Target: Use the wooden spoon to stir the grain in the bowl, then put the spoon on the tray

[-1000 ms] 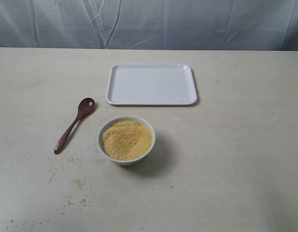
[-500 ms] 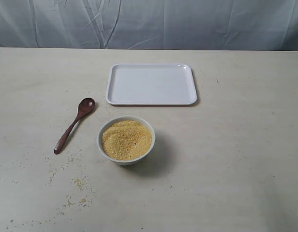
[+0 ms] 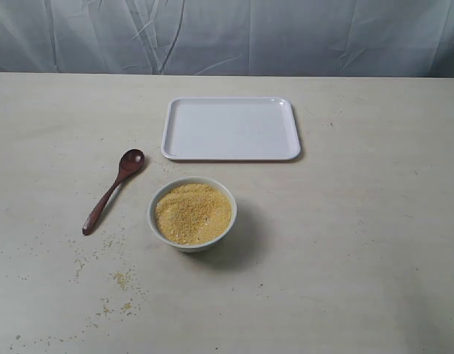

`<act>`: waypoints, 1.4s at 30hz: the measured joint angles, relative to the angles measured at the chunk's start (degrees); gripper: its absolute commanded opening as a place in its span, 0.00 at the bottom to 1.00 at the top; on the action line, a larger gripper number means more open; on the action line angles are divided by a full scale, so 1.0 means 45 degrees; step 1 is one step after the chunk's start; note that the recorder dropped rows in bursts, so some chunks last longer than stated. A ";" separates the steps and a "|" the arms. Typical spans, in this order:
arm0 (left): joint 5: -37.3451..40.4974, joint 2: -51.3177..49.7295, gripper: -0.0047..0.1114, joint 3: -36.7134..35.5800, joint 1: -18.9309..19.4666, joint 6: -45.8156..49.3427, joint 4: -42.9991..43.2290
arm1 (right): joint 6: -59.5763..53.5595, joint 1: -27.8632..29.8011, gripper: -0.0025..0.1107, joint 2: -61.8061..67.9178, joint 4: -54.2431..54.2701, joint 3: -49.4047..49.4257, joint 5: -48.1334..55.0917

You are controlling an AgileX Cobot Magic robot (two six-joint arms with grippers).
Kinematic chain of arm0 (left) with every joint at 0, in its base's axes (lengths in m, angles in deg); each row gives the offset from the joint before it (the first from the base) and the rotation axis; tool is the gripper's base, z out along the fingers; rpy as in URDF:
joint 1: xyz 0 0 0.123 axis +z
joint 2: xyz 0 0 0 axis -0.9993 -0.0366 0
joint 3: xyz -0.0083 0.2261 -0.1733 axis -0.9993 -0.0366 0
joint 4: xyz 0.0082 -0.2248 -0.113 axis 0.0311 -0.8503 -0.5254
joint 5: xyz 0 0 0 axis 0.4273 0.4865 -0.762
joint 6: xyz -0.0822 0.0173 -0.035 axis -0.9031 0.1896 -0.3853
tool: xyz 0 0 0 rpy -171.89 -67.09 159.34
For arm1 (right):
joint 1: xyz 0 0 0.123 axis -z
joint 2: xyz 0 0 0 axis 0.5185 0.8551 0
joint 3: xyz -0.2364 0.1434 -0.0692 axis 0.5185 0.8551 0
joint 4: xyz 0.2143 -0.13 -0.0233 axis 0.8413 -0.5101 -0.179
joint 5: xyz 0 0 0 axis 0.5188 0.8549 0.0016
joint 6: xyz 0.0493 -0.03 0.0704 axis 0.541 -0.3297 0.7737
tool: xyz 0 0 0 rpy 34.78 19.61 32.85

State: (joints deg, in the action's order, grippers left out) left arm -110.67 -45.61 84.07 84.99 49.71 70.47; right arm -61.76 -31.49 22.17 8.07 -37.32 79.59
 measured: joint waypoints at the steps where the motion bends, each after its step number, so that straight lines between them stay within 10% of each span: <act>1: 0.0731 -0.0133 0.04 0.0366 0.0000 0.0000 -0.0116 | 0.0000 0.0000 0.02 0.0000 0.0000 0.0000 0.0000; 18: 0.9155 -0.9381 0.04 0.5282 0.0000 0.0256 0.0333 | 0.0000 0.0000 0.02 0.0000 0.0000 0.0000 0.0000; 33: 1.2881 -1.9499 0.04 1.1131 -0.3387 0.0371 0.0310 | 0.0000 0.0000 0.02 0.0000 0.0000 0.0000 0.0000; 42: 1.3393 -2.2772 0.39 1.2761 -0.4112 0.0390 -0.0165 | 0.0000 0.0000 0.02 0.0000 0.0000 0.0000 0.0000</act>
State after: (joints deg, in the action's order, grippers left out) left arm -50.40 -148.08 141.49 66.49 51.46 69.72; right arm -61.76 -31.49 22.17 8.07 -37.32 79.59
